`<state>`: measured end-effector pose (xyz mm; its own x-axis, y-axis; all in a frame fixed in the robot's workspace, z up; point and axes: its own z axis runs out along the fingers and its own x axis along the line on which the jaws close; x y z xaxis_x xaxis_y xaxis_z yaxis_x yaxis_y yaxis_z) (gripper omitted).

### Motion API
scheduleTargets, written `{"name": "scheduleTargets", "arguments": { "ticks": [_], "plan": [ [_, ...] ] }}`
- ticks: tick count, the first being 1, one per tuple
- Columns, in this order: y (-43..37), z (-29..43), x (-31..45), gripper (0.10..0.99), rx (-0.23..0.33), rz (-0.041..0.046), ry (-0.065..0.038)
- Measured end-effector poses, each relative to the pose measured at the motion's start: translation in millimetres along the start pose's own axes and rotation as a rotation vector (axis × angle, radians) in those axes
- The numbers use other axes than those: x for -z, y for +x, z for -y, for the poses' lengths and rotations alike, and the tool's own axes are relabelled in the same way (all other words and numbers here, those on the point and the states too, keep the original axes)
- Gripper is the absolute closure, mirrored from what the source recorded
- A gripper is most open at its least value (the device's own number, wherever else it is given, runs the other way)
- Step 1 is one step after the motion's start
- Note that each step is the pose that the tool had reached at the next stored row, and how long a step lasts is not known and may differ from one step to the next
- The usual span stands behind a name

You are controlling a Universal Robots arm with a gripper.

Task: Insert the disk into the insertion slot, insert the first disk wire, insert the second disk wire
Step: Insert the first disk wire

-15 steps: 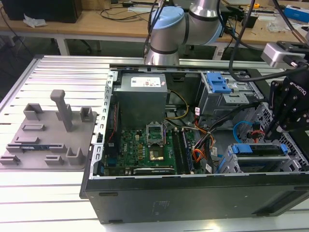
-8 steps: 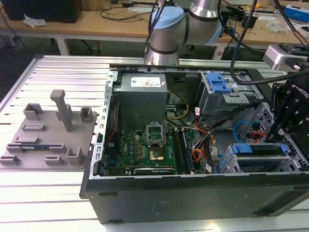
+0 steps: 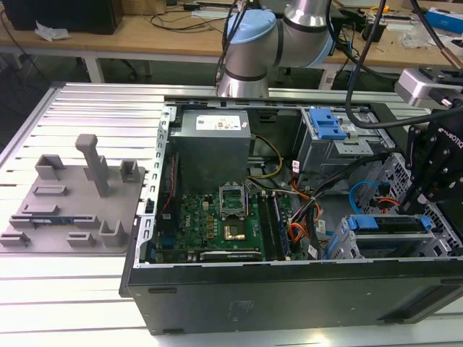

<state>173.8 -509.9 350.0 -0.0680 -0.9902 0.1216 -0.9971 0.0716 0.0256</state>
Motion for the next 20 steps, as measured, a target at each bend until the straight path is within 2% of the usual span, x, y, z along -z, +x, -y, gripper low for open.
{"name": "scheduleTargets", "arguments": {
  "ticks": [3,20],
  "plan": [
    [0.2,-3.3,-0.2,0.922,0.000,0.0008,0.011],
    [2.1,-2.1,-2.1,0.922,0.000,0.0008,0.011]
  ]
}}
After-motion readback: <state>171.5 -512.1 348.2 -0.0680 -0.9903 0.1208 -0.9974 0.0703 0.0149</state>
